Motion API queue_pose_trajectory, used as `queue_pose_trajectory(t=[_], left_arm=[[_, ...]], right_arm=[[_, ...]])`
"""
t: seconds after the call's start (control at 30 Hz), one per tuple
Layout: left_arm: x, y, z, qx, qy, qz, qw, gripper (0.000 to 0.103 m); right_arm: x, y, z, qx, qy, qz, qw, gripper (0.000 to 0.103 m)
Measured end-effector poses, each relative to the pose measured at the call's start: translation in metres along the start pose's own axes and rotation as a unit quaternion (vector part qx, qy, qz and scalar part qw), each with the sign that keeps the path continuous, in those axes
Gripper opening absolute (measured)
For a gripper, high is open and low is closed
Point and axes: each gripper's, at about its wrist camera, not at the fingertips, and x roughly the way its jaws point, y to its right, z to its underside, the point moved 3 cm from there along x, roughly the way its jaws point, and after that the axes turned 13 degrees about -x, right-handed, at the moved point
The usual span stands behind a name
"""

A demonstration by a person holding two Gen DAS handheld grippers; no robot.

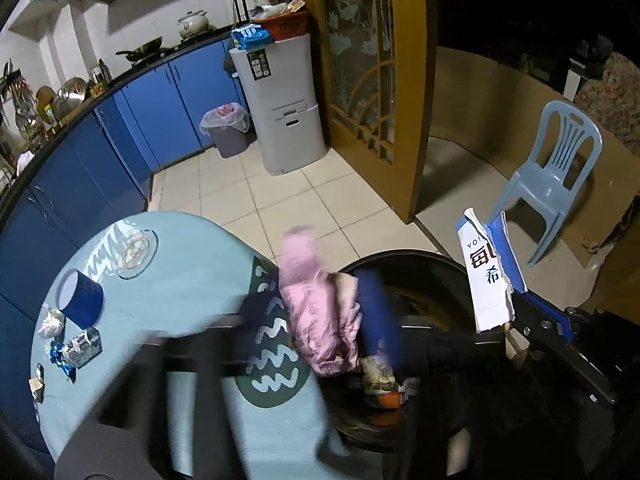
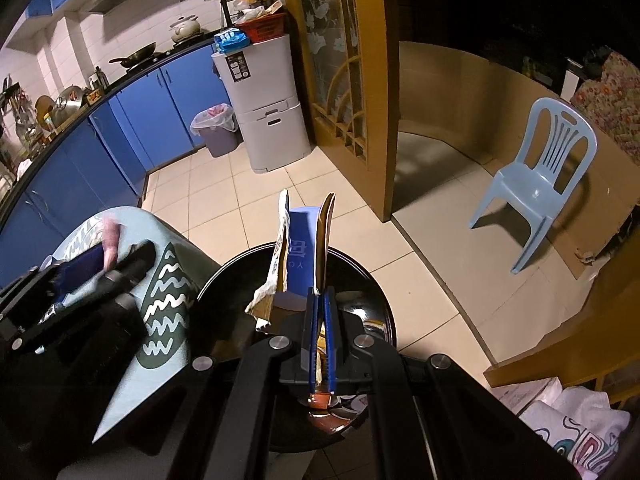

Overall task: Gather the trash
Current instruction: 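Open both tools over the black bin to drop the wrapper and packet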

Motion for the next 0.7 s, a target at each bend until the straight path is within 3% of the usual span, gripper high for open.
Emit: queue_pose_trajectory(t=[0.03, 0.13, 0.7], left_arm=[[-0.003, -0.004, -0.001, -0.009, 0.016, -0.01, 0.9998, 0.095], [-0.008, -0.005, -0.004, -0.006, 0.031, -0.006, 0.9995, 0.095], [-0.005, -0.056, -0.002, -0.059, 0.017, -0.056, 0.9965, 0.097]], right_arm=[[0.0, 0.001, 0.0, 0.002, 0.001, 0.003, 1.0, 0.004], [0.0, 0.001, -0.001, 0.004, 0.0, 0.002, 1.0, 0.004], [0.011, -0.012, -0.001, 0.0, -0.01, -0.023, 1.0, 0.004]])
